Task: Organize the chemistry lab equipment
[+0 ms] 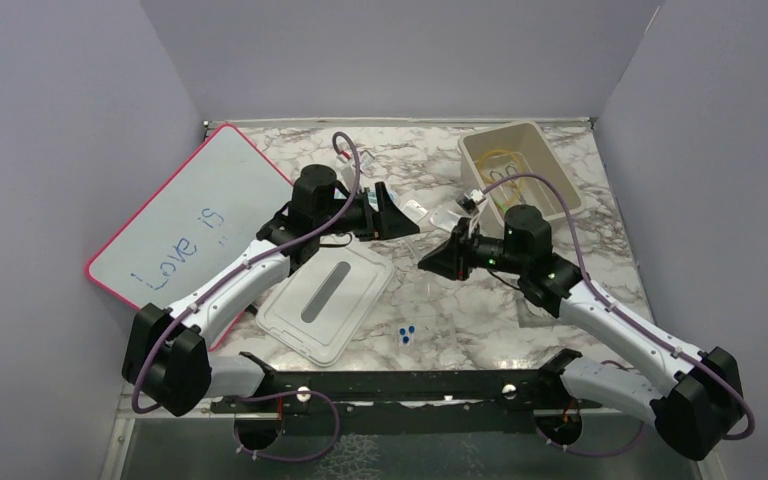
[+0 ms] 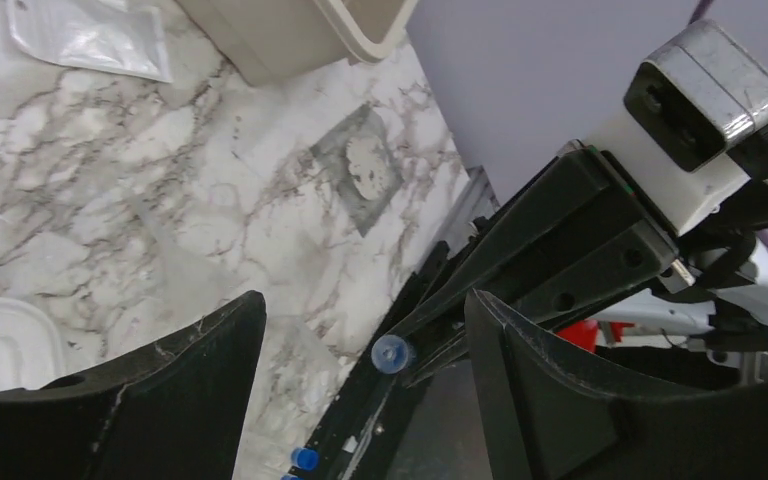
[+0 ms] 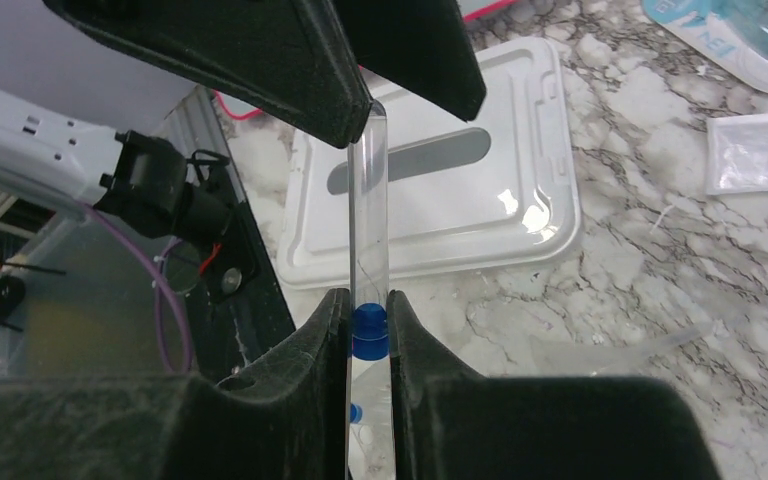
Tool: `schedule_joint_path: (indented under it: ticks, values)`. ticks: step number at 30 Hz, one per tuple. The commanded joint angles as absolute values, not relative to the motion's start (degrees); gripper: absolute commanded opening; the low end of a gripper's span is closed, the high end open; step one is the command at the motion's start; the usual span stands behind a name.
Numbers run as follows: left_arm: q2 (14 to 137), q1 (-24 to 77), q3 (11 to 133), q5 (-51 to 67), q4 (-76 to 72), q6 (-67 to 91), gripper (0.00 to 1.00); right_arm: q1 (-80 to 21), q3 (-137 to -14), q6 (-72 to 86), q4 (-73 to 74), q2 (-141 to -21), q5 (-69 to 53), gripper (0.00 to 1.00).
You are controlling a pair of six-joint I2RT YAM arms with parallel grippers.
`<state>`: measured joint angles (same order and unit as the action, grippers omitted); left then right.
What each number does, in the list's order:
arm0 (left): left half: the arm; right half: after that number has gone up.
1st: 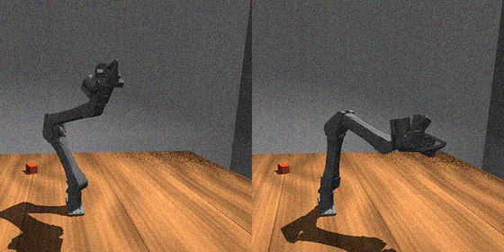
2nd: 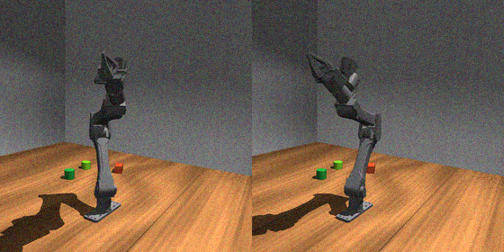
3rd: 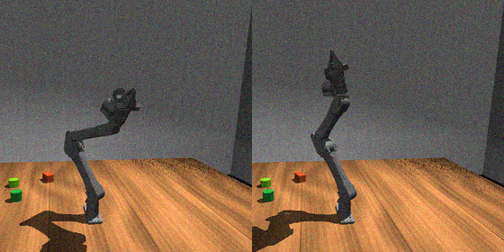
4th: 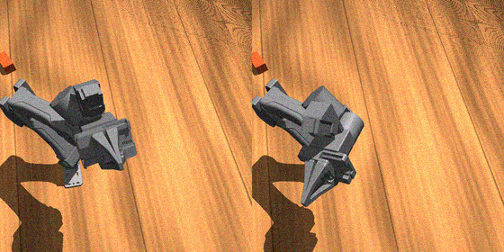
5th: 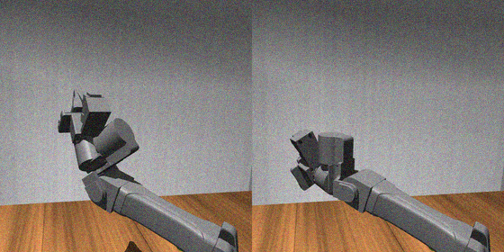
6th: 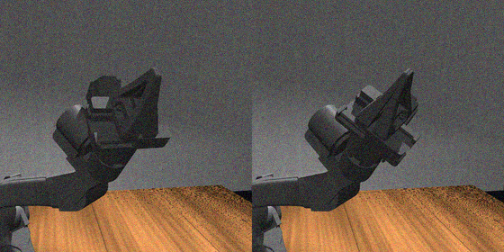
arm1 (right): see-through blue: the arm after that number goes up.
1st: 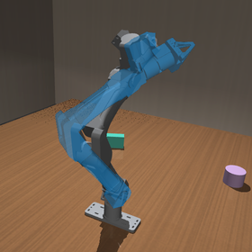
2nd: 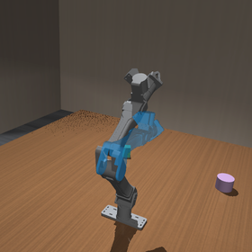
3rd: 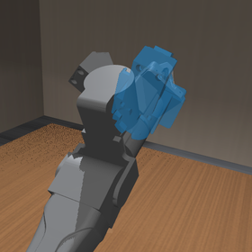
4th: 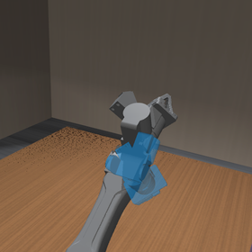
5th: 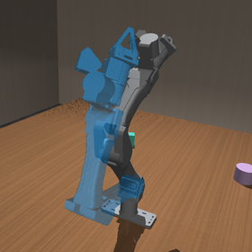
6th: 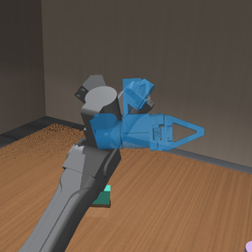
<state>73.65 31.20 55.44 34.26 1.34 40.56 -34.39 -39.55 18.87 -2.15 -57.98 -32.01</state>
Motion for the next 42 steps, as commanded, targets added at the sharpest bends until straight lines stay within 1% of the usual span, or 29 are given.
schedule_joint_path:
  ticks: [1, 3, 5, 11, 12, 15, 17, 20, 23, 24, 27, 29, 30, 31, 33, 34, 36, 38, 42]
  values:
    - [74.14, 31.37, 53.63, 43.75, -6.20, 51.54, 0.70, -34.19, -41.54, 13.91, -4.89, -59.13, -40.49, 0.19]
    - [74.09, 31.46, 53.13, 44.49, -6.65, 52.85, 0.65, -34.20, -41.69, 12.97, -4.87, -59.51, -41.20, 0.19]
    - [74.01, 31.46, 52.68, 45.70, -6.67, 53.66, 0.56, -34.20, -41.87, 12.19, -5.00, -59.88, -41.73, 0.19]
    - [73.39, 31.55, 51.57, 47.05, -5.73, 53.20, 0.37, -34.20, -42.23, 11.16, -5.14, -60.48, -41.40, 0.19]
    - [73.32, 31.55, 51.45, 47.24, -5.75, 53.05, 0.34, -34.20, -42.34, 11.02, -4.97, -60.66, -41.35, 0.19]
    - [73.13, 31.55, 51.32, 47.86, -5.23, 51.94, 0.32, -34.22, -42.54, 10.73, -4.58, -61.07, -41.22, 0.19]
    - [72.92, 31.55, 51.64, 47.78, -4.04, 50.64, 0.27, -34.24, -42.55, 10.72, -4.57, -61.08, -41.13, 0.19]
    - [72.46, 31.55, 51.72, 48.08, -3.86, 50.60, 0.14, -34.23, -42.77, 11.49, -4.40, -61.08, -40.52, 0.20]
    - [71.92, 31.55, 51.71, 47.67, -4.47, 51.20, 0.02, -34.24, -43.21, 14.51, -4.63, -61.12, -39.27, 0.23]
    - [71.73, 31.55, 51.65, 47.50, -4.79, 51.30, 0.00, -34.22, -43.32, 15.59, -4.92, -61.09, -38.96, 0.26]
    - [71.33, 31.55, 51.46, 46.24, -5.84, 51.99, 0.00, -34.23, -43.08, 20.16, -6.53, -60.50, -37.47, 0.39]
    - [70.71, 31.47, 51.25, 45.50, -8.07, 53.44, 0.00, -34.19, -41.38, 26.11, -10.85, -59.38, -36.18, 0.45]
    - [70.40, 31.47, 51.24, 45.00, -9.68, 54.56, 0.00, -34.19, -39.90, 29.48, -13.78, -58.49, -34.93, 0.45]
    - [69.95, 31.46, 51.26, 44.43, -11.51, 56.13, 0.00, -34.19, -38.21, 34.72, -17.57, -57.31, -33.07, 0.46]
    - [69.38, 31.46, 51.53, 42.80, -16.23, 60.28, 0.00, -34.19, -32.50, 45.80, -28.73, -54.46, -30.58, 0.52]
    - [69.20, 31.46, 51.96, 42.46, -18.11, 62.10, 0.00, -34.19, -30.97, 50.99, -32.83, -53.22, -28.20, 0.53]
    - [69.27, 31.46, 53.77, 41.10, -19.14, 64.00, 0.00, -34.20, -31.16, 56.64, -33.10, -52.10, -23.30, 0.55]
    - [69.17, 31.46, 55.27, 39.29, -19.29, 64.99, 0.00, -34.21, -32.28, 60.15, -31.94, -51.55, -20.20, 0.56]
    - [69.38, 31.46, 57.54, 36.93, -19.30, 66.59, 0.00, -34.22, -33.83, 64.82, -34.66, -51.73, -17.56, 0.55]
